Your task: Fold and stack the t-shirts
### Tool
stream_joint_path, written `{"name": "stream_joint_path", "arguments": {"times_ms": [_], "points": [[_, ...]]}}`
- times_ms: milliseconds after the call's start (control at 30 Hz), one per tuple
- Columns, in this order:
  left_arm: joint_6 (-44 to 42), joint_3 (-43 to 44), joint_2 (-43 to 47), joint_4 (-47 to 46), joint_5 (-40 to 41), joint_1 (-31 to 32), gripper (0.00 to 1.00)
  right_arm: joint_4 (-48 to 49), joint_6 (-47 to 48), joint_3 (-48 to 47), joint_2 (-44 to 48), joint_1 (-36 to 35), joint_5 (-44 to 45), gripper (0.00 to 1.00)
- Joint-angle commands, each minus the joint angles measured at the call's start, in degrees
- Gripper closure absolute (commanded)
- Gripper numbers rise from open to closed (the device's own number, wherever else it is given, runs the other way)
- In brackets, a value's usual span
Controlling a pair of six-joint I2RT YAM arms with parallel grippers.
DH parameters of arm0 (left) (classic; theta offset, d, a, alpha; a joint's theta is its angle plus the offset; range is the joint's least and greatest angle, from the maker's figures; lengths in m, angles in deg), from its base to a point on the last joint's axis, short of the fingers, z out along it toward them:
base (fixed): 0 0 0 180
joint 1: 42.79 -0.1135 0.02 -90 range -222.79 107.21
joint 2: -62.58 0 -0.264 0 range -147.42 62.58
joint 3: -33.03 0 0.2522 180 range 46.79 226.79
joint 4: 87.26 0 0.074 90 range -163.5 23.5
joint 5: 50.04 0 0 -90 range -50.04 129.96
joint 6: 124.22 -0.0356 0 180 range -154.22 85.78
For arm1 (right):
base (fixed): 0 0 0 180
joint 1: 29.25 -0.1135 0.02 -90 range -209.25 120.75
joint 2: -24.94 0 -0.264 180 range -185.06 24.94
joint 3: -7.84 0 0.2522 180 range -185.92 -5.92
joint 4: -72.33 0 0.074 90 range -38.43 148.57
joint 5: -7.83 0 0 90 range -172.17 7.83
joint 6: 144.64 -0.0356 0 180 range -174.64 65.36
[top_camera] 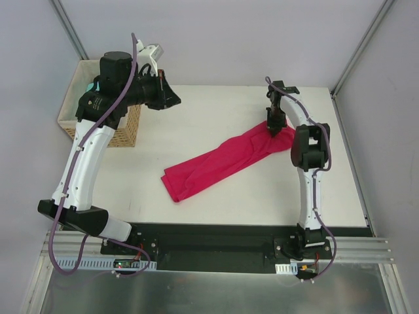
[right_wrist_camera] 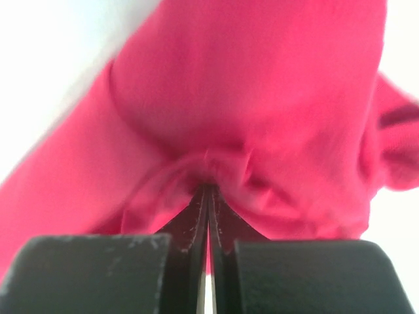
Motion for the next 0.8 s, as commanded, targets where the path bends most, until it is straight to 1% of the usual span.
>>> {"name": "stream_joint_path", "arguments": {"times_ms": [0,33,133,167,233,267,300,400,433,467,533,633,700,733,767], "points": [[0.77,0.78,0.41,-0.33,-1.48,-0.36,1.00,8.54,-2.92,8.05,17.32,-1.94,-11.07,0.99],[0.59,0.26,0.15,-0.51,-1.83,-0.36,1.00,8.98,-4.48,8.93,19.46,-2.65,-12.04,0.99],[-0.11,-2.64,-0.29,-1.21,-2.27,-0.27,1.00,8.46,-4.32,12.35,27.46,-6.95,-13.19,0.99],[-0.29,-4.48,-0.21,-1.56,-2.27,-0.27,1.00,9.25,-4.41,16.28,29.48,-7.92,-17.46,0.99],[-0.99,-6.86,-0.21,-3.14,-2.62,-0.27,1.00,10.13,-5.55,19.20,32.12,-10.12,-21.70,0.99],[-1.17,-8.78,-0.29,-3.58,-2.71,-0.27,1.00,10.13,-5.55,20.61,32.05,-10.91,-26.51,0.99],[-1.34,-9.58,-0.47,-3.93,-2.80,-0.27,1.00,9.78,-5.47,22.63,31.79,-12.83,-27.60,0.99],[-1.70,-11.79,-1.52,-4.90,-2.62,-0.27,1.00,8.28,-3.54,24.40,28.89,-16.70,-31.99,0.99],[-1.96,-12.14,-1.70,-5.25,-2.53,-0.27,1.00,5.15,-1.70,23.10,27.67,-17.33,-32.87,0.99],[-2.13,-13.10,-1.96,-5.60,-2.36,-0.27,1.00,4.43,-0.99,22.65,26.00,-17.86,-33.06,0.99],[-2.66,-13.98,-2.31,-5.78,-2.09,-0.27,1.00,5.72,-0.02,24.48,25.72,-18.56,-35.33,0.99],[-2.49,-16.53,-2.58,-6.13,-1.31,-0.27,1.00,8.11,1.21,28.78,26.51,-20.32,-34.81,0.99],[-2.31,-18.38,-2.67,-6.05,-0.95,-0.27,1.00,8.64,1.74,29.32,25.90,-21.11,-36.57,0.99],[-2.05,-18.82,-2.93,-5.96,-1.04,-0.27,1.00,8.46,2.70,29.15,25.72,-21.63,-36.14,0.99],[-2.05,-19.08,-3.28,-5.35,-1.30,-0.27,1.00,7.94,2.97,28.45,25.46,-21.99,-32.57,0.99]]}}
